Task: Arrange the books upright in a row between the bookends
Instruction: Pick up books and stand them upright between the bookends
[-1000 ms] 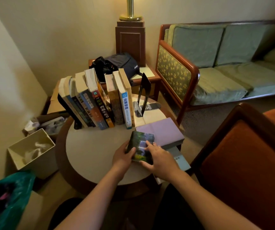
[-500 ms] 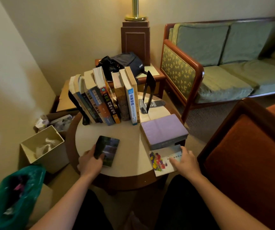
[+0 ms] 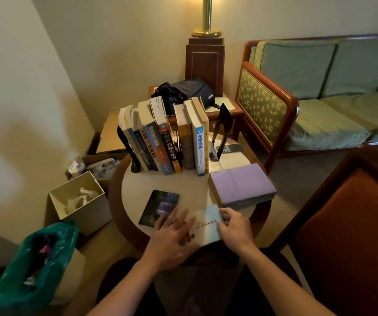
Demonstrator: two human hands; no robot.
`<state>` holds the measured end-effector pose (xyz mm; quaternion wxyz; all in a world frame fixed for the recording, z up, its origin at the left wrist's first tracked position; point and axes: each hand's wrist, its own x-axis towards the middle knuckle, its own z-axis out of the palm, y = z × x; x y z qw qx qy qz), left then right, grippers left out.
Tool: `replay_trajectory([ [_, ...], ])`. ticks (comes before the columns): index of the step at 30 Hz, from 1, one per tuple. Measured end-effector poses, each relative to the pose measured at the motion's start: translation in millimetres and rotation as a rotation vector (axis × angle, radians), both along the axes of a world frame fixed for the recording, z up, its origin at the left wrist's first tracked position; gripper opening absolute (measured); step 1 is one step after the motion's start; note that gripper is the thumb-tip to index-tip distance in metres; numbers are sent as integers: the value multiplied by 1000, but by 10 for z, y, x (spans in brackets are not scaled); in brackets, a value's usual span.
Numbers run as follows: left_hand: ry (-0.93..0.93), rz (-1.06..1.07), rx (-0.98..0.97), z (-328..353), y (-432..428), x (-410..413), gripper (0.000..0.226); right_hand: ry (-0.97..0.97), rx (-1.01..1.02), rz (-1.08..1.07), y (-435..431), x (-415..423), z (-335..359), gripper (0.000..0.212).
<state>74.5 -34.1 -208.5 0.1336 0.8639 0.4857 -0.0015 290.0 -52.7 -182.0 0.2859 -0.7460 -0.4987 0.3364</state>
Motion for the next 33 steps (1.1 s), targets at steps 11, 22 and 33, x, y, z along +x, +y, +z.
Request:
replay_trajectory([
  [11,130,48,-45,-76,102,58,64,-201,260,91,208,225,209,15],
  [22,-22,334,-112,-15,290,385,65,-272,179,-155,505,1101,308,37],
  [33,-666,463,-377,261,833,1228,42,-44,-6,-173,780,1365,264,75],
])
